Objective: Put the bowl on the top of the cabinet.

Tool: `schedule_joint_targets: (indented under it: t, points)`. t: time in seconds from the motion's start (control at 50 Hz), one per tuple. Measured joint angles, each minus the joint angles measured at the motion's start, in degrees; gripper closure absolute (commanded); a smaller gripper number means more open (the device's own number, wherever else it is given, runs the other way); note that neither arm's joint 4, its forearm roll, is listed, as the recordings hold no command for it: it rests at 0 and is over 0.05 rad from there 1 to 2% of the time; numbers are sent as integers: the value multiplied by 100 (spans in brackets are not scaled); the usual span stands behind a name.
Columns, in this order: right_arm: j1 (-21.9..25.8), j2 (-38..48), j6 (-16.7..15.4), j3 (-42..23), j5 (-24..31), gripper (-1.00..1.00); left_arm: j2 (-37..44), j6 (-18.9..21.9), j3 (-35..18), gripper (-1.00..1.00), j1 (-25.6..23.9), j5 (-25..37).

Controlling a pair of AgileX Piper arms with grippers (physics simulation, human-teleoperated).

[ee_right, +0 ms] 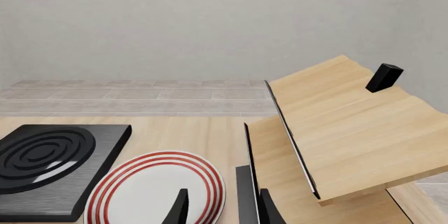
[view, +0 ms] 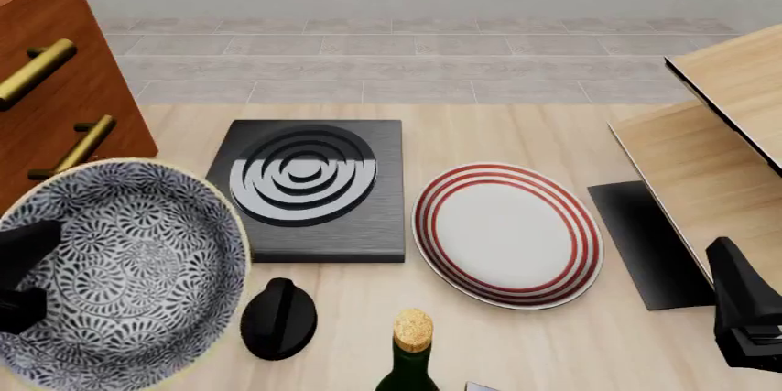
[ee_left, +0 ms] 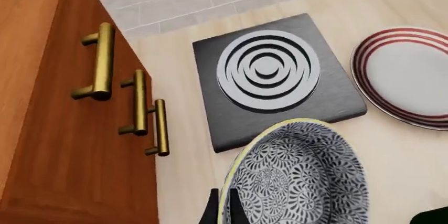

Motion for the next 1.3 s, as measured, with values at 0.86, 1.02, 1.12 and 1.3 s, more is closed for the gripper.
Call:
schedule_joint_targets:
  t: [0.86,1.02,1.12,1.3]
  points:
    - [0,0,0,0,0,-100,529,-1221,-1998,100,1302,-347]
    - [0,0,0,0,0,-100,663,-1598,-2163,100,1672,-512]
    - [0,0,0,0,0,-100,716,-1940,-2242,100,1881,-629]
    - [0,0,0,0,0,-100,834,-2407,-2336,100,2198,-825]
